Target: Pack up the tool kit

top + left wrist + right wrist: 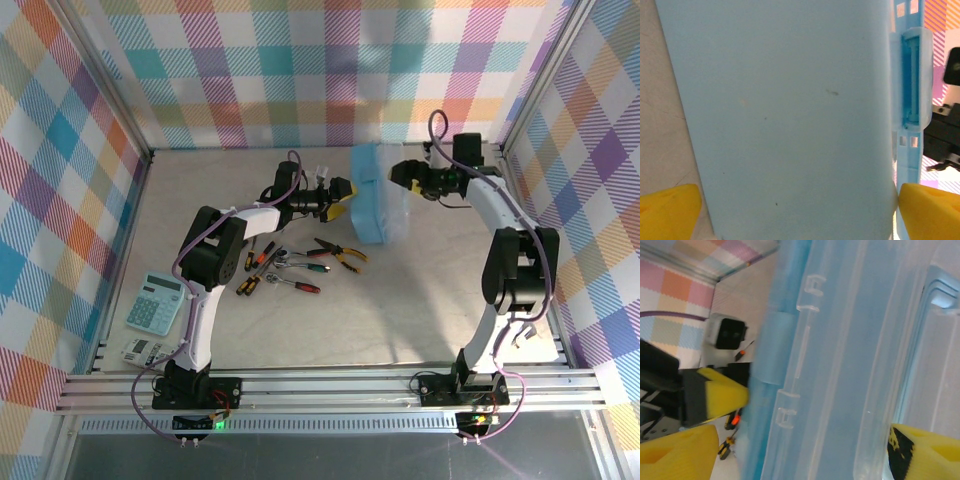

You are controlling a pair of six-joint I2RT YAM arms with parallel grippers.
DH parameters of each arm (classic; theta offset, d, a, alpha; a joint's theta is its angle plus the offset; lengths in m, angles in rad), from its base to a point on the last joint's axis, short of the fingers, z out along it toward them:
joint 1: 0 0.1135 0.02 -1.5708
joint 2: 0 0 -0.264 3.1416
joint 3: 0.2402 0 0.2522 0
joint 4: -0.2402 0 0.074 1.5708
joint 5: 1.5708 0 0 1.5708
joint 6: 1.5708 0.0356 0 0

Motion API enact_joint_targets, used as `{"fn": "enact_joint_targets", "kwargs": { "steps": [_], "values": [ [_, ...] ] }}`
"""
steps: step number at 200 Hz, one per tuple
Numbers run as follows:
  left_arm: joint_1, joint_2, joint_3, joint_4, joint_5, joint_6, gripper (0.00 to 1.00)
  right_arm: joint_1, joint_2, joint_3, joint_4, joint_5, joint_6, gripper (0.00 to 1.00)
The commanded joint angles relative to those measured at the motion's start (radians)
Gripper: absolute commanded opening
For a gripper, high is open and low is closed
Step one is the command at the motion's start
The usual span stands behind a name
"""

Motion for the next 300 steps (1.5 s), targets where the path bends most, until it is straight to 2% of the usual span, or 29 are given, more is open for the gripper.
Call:
{"fn": "enact_joint_targets", "kwargs": {
  "steps": [1,22,74,124,158,189,208,273,300],
  "values": [
    [-0.008,0.006,-0.017,-0.022,-0.009,0.031,1.00,0.047,0.027,0.098,-0.036,-0.048,-0.025,0.85],
    [0.000,0.007,-0.047,0.000,-0.008,0.031,1.00,0.091,0.052,0.162,-0.097,0.002,-0.054,0.85],
    [0.030,0.029,-0.104,0.056,0.005,0.022,1.00,0.139,0.099,0.235,-0.136,0.027,-0.035,0.85],
    [0.061,0.042,-0.083,0.028,0.016,0.042,1.00,0.146,0.100,0.281,-0.212,0.103,-0.058,0.85],
    [0.093,0.023,-0.024,-0.131,0.001,0.146,1.00,0.120,0.081,0.337,-0.294,0.191,-0.099,0.88],
    [0.109,0.011,0.084,-0.373,-0.039,0.286,1.00,0.092,0.097,0.383,-0.379,0.313,-0.178,0.92],
    [0.109,0.014,0.150,-0.521,-0.078,0.368,1.00,0.092,0.130,0.399,-0.428,0.378,-0.242,0.99],
    [0.105,-0.065,0.138,-0.743,-0.219,0.470,1.00,0.128,0.254,0.457,-0.420,0.349,-0.335,0.99],
    [0.096,-0.094,0.120,-0.776,-0.256,0.487,1.00,0.146,0.309,0.499,-0.431,0.361,-0.343,0.99]
  ]
}}
